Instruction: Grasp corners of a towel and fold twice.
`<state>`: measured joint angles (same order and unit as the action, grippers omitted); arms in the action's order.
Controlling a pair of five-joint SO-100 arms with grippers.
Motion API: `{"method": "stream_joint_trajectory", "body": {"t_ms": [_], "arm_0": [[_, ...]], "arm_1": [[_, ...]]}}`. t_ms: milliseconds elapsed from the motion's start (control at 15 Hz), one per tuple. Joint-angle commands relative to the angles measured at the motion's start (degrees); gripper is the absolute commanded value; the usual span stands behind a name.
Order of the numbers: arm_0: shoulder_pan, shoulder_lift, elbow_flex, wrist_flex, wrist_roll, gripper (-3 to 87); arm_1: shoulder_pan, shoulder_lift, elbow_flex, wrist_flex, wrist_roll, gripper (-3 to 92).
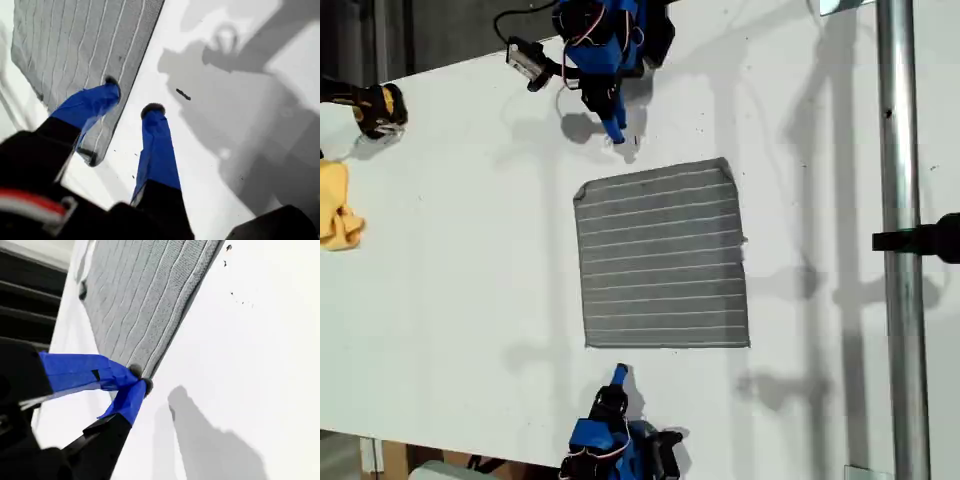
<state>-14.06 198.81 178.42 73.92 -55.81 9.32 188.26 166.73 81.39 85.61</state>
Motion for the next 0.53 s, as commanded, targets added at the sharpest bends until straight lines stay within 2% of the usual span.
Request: {"method": "stream_joint_trajectory", "body": {"t_ms": [0, 200, 467], "arm_0": [[-3.3, 0.2, 0.3, -0.1, -22.8, -1.9], [-3.5, 0.2, 0.3, -0.4, -21.7, -1.9], [-3.3, 0.2, 0.3, -0.2, -22.1, -1.9]], "arm_1": [[1.7, 0.2, -2.3, -1.0, 3.5, -0.2], [4.1, 0.2, -2.8, -0.3, 3.5, -0.2], [1.8, 0.2, -3.6, 1.9, 3.5, -0.2]]}}
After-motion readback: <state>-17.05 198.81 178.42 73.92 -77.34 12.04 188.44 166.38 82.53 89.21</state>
